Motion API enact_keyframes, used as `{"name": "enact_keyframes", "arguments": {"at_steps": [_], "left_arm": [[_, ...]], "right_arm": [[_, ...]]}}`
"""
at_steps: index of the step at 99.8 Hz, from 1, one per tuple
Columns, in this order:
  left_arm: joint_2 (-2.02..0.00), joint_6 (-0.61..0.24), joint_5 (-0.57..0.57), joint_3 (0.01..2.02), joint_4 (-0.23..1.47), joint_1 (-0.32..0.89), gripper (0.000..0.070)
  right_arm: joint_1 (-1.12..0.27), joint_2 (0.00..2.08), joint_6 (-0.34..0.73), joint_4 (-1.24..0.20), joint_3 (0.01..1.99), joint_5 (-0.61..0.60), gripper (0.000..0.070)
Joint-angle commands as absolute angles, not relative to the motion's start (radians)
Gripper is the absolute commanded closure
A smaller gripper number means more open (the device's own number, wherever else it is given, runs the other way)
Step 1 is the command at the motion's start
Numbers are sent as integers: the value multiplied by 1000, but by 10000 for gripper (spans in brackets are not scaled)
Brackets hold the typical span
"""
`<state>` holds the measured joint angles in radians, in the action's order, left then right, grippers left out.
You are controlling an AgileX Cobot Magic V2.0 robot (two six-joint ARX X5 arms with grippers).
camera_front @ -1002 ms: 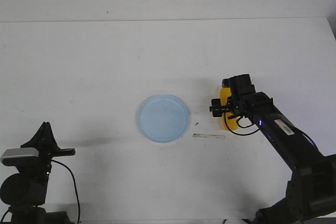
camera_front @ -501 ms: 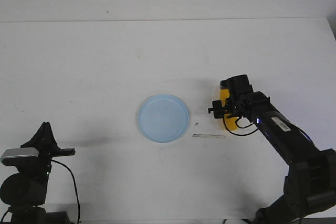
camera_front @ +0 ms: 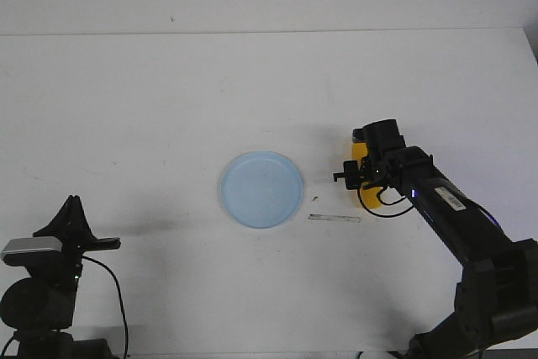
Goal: Place corn on plate with both arms
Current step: 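Carry the corn cob with the right gripper onto the plate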
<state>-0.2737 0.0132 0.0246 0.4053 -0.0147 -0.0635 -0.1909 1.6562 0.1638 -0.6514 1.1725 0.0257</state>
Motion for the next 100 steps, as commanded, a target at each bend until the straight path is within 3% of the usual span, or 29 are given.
{"name": "enact_keyframes", "arguments": {"at_steps": [1,11,40,65,100], "left_arm": [[-273,26,27,412,-27,-66,699],[-273,26,27,412,-27,-66,699],[-273,26,27,412,-27,-66,699],[-273,26,27,412,-27,-66,699],[-273,26,27,412,-27,-66,699]], "right_arm": [[-199,1633,160,-644,1221,17,382],[-218,1609,162,-641,1243,-52,382],[-342,1608,232,-554,1251,-395,382],[-465,1657,345,-502,1251,-399,382],[-548,1758,352,-419,1251,-385,382]]}}
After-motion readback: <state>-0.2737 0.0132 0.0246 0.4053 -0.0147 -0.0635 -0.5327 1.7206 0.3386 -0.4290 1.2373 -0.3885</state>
